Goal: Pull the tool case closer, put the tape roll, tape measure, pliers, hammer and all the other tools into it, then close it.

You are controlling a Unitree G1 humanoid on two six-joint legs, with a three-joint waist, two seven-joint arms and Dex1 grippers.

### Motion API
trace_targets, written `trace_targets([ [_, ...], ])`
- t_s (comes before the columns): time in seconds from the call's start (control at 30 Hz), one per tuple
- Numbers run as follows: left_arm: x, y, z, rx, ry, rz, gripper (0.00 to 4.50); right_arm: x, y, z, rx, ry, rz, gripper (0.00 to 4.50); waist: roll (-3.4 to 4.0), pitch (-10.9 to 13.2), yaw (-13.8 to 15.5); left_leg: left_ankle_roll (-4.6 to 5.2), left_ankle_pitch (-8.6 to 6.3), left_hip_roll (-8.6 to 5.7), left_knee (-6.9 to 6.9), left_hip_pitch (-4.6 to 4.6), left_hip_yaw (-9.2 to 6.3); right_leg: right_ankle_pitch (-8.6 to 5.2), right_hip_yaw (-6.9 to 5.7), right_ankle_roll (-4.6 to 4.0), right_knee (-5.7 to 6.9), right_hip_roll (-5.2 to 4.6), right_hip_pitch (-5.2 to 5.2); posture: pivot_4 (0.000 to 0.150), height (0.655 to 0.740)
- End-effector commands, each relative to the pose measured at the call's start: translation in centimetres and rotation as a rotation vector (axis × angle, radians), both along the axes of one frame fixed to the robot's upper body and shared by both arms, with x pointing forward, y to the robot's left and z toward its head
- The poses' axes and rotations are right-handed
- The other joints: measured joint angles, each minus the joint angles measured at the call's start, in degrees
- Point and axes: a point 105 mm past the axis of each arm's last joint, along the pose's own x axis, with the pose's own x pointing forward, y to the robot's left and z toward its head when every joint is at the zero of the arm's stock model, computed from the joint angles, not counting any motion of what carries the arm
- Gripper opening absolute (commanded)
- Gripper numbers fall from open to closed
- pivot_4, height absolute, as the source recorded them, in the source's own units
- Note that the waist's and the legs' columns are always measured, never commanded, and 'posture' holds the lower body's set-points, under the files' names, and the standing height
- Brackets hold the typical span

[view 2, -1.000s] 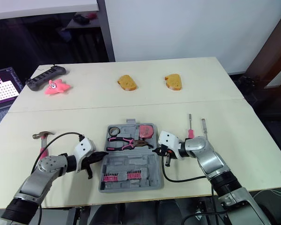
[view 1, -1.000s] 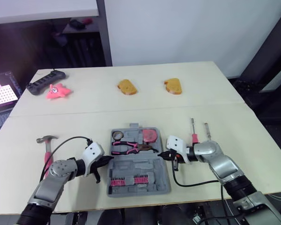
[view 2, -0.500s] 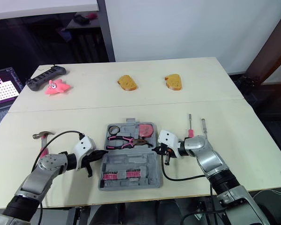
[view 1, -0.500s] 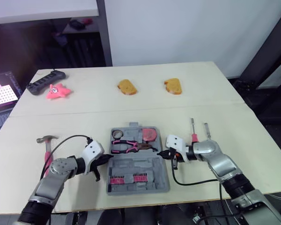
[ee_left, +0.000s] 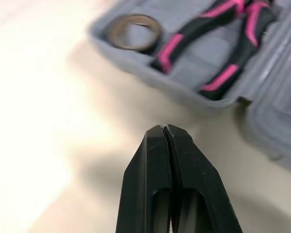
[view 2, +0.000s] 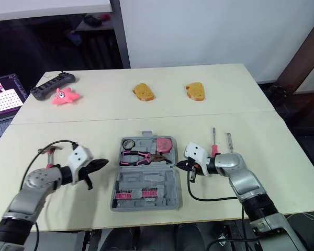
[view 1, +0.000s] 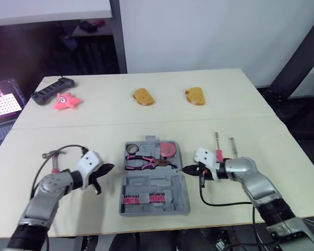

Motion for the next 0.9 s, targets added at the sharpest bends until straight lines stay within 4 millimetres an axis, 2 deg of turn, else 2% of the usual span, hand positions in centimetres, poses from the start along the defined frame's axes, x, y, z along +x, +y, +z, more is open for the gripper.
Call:
trace_targets([
  [0.03,-0.4,3.2,2.5,-0.03,-0.065,0.055,0.94,-0.4,-1.6,4.2,0.114,-0.076,-0.071,0.92,-0.01,0.01,0.01,0.0,0.0,0.0,0.0,-0.01,0.0,0.0,0.0,0.0,0.0,0.0,0.0,0.15,0.74],
  [0.13,-1.0,4.9,4.1,-0.06,-0.103,0.072,2.53,-1.0,-3.4,5.9,0.177,-0.093,-0.145,2.4,-0.03,0.03,0.08,0.0,0.0,0.0,-0.01,-0.02,-0.01,-0.01,-0.01,-0.01,-0.01,0.0,-0.02,0.15,0.74],
  [0.23,-1.7,6.2,5.3,-0.072,-0.128,0.073,4.14,-1.5,-5.6,6.8,0.22,-0.101,-0.244,3.94,-0.04,0.02,0.17,0.0,0.0,0.0,-0.01,0.0,0.0,-0.01,-0.01,-0.01,-0.03,-0.01,0.02,0.15,0.74],
  [0.27,-2.0,6.5,5.6,-0.08,-0.132,0.068,4.5,-1.6,-6.4,6.8,0.22,-0.107,-0.278,4.36,-0.04,0.02,0.17,0.0,0.0,0.0,-0.01,-0.01,0.01,-0.01,-0.01,-0.01,-0.03,-0.02,0.02,0.15,0.74],
  [0.37,-3.2,7.8,6.4,-0.097,-0.128,0.07,4.5,-1.9,-9.3,7.0,0.23,-0.11,-0.409,4.44,-0.05,0.04,0.1,0.0,0.0,0.0,-0.01,-0.03,0.03,-0.02,0.0,-0.01,-0.07,-0.02,0.01,0.15,0.74],
  [0.43,-4.3,9.3,6.6,-0.098,-0.091,0.097,4.5,-2.3,-11.8,7.6,0.29,-0.111,-0.521,4.44,-0.06,0.07,0.04,0.0,-0.01,0.0,-0.02,-0.05,0.03,-0.03,0.0,-0.02,-0.08,-0.02,-0.01,0.15,0.74],
  [0.5,-5.0,10.4,6.8,-0.113,-0.065,0.124,4.5,-2.9,-13.3,7.9,0.304,-0.124,-0.575,4.44,-0.07,0.08,0.0,0.01,-0.01,0.01,-0.03,-0.02,0.05,-0.08,0.0,-0.12,-0.08,-0.01,-0.01,0.15,0.74],
  [0.63,-4.7,11.0,7.1,-0.117,-0.068,0.147,4.5,-3.2,-13.7,7.5,0.265,-0.132,-0.574,4.44,0.07,0.15,-0.33,0.02,-0.01,-0.14,-0.11,-0.08,-0.31,-0.16,-0.25,-0.14,-0.07,-0.21,0.24,0.15,0.74],
  [0.7,-4.5,11.2,7.3,-0.116,-0.08,0.158,4.5,-3.0,-14.1,7.6,0.296,-0.094,-0.608,4.44,0.19,0.15,-0.61,0.08,0.03,-0.91,-0.12,-0.47,-1.67,-0.48,-1.36,0.16,-0.03,-0.87,0.81,0.15,0.74],
  [0.73,-4.4,11.4,7.4,-0.117,-0.088,0.166,4.5,-3.0,-14.0,7.9,0.306,-0.091,-0.599,4.44,0.22,0.22,-0.41,0.14,0.07,-1.22,-0.02,-0.18,-2.17,-0.57,-1.52,0.3,-0.01,-0.94,0.75,0.15,0.74],
  [0.9,-4.6,11.7,7.4,-0.11,-0.087,0.183,4.5,-3.0,-13.7,8.6,0.278,-0.075,-0.54,4.44,0.22,0.28,0.14,0.13,0.07,-1.18,-0.07,-0.22,-1.76,-0.52,-1.16,0.26,0.0,-0.89,0.56,0.15,0.74],
])
